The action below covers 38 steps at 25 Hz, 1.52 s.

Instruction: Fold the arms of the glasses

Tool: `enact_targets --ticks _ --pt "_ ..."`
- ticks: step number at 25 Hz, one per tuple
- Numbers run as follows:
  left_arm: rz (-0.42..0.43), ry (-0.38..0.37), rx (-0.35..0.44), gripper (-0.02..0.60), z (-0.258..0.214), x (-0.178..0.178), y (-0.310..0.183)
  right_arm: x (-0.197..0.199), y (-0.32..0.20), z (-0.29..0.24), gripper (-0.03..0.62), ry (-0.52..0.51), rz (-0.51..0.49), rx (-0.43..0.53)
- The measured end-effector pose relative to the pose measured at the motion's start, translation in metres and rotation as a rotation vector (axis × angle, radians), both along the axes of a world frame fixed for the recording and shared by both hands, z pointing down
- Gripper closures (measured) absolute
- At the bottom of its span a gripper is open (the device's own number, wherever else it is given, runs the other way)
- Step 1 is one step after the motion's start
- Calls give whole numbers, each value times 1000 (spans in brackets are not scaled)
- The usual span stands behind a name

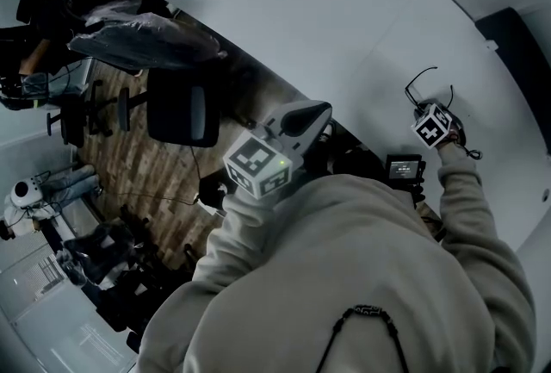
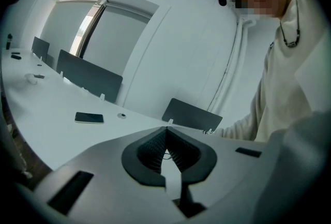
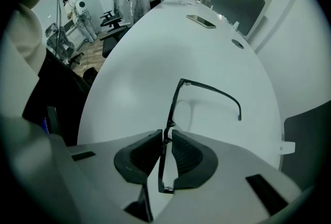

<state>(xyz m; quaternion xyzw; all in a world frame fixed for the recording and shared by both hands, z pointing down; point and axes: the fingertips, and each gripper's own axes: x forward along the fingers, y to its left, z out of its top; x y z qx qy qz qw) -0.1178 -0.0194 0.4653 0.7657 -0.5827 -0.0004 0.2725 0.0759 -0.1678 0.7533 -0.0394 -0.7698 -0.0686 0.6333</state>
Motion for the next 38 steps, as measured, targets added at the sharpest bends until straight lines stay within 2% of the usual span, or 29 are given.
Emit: enact_targets --ticks 15,18,23,27,32,38 --pt "30 -2 34 577 -11 3 6 -8 0 -34 534 -89 66 9" --pt "47 -5 46 577 -18 4 7 -12 0 -58 534 -139 92 3" --pt "40 -37 68 577 -29 -11 11 -16 -1 -105 534 -279 199 -35" --pt "37 -23 106 577 -39 -27 11 -13 -5 -144 534 -336 205 11" --pt "88 41 179 577 -57 -28 2 -4 -5 -189 534 -387 233 76" --pt "196 -12 216 577 -73 -11 -8 4 7 -239 534 -470 277 97"
